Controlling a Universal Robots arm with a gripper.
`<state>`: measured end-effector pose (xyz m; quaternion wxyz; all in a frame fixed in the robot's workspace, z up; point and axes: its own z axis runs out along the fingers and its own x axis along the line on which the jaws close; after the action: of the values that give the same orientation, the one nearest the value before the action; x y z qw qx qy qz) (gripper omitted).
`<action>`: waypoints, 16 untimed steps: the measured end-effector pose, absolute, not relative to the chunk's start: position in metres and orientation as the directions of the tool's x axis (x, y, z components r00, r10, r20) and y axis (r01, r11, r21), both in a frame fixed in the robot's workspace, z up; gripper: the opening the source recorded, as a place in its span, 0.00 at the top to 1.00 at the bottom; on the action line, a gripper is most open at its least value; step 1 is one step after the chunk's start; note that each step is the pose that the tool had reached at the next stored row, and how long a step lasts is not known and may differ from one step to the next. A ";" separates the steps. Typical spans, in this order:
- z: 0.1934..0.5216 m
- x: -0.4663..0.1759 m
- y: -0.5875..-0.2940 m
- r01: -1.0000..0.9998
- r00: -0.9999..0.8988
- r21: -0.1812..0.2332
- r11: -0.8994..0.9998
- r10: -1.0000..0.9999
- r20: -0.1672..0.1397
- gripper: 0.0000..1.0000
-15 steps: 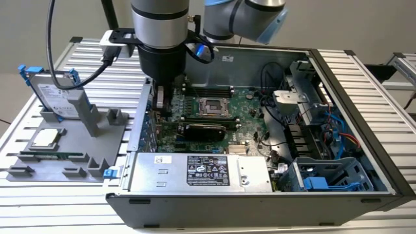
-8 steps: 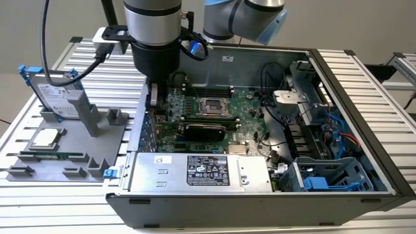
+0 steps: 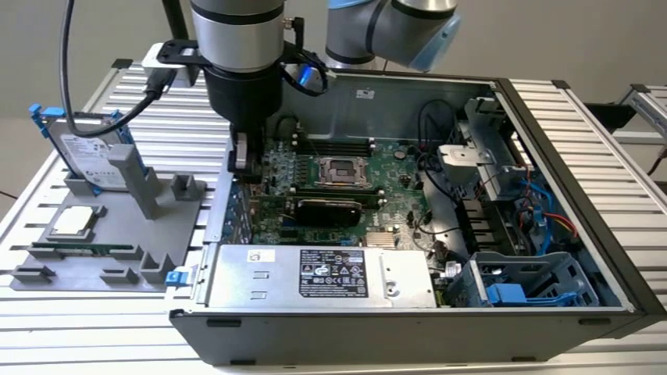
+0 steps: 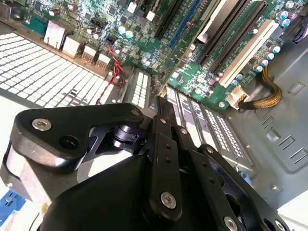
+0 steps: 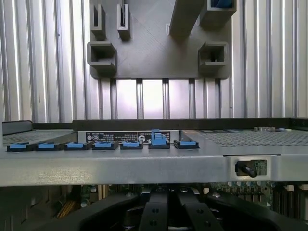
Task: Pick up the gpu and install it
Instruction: 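Insert the gpu into the slot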
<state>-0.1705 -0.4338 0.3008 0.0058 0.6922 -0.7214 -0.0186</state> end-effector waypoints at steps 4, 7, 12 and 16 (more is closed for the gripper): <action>0.299 -0.171 -0.434 -0.999 -0.042 0.035 0.041 -0.999 -0.017 1.00; 0.299 -0.171 -0.434 -0.999 -0.042 0.035 0.041 -0.999 -0.017 1.00; 0.309 -0.171 -0.434 -0.999 -0.042 0.036 0.041 -0.999 -0.017 1.00; 0.310 -0.171 -0.434 -0.999 -0.042 0.035 0.041 -0.999 -0.017 1.00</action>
<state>-0.1708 -0.4337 0.3101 0.0059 0.6921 -0.7215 -0.0188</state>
